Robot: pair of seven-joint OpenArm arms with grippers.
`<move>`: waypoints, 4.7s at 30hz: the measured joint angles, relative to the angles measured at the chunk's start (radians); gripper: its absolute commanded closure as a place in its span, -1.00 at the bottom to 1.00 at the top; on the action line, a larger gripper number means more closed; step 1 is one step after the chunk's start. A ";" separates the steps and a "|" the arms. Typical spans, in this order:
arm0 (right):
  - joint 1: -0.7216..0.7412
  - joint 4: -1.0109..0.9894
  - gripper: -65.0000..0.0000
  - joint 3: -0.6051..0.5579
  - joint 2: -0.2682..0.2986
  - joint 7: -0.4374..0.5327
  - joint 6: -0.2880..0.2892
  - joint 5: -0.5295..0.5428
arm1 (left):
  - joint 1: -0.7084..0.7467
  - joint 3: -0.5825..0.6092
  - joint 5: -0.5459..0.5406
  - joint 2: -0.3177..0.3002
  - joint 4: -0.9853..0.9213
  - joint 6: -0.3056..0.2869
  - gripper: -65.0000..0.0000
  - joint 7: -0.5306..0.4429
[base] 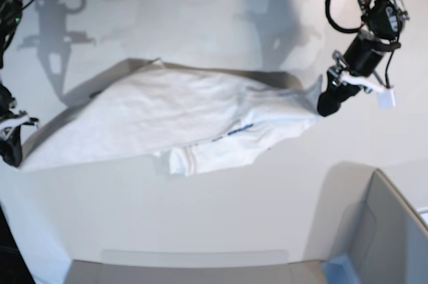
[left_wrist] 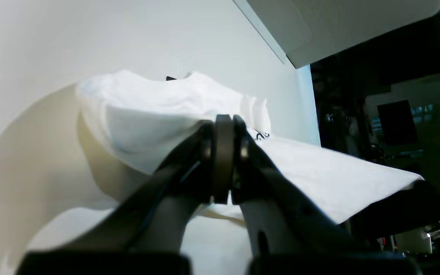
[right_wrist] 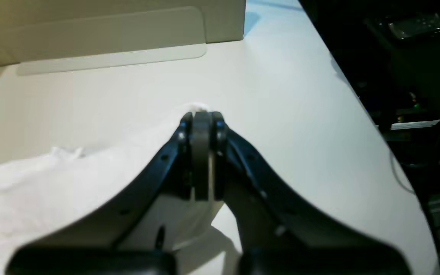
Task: Layout the t-shirt on the table in an organized manner, then fold the t-shirt properly
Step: 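Lift the shirt with both grippers and shake it out flat, then lower the shirt flat onto the table with both grippers, then open both grippers and release the flattened shirt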
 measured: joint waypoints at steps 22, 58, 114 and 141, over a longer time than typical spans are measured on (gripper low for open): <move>0.910 -0.830 1.00 -0.748 0.009 0.095 0.001 -0.326 | -0.892 0.175 0.103 -0.026 -0.745 0.008 1.00 -0.027; -0.214 -0.101 1.00 -0.158 -0.046 -0.025 0.003 -0.160 | 0.086 0.071 -0.055 -0.042 -0.168 -0.004 1.00 0.015; -0.407 -0.093 0.33 0.201 -0.075 -0.020 0.007 -0.160 | 0.354 -0.035 0.037 -0.012 -0.081 -0.003 0.75 0.197; -0.112 -0.231 0.33 -0.519 -0.071 -0.021 0.011 -0.159 | -0.413 0.134 0.222 -0.009 -0.307 -0.006 0.74 0.200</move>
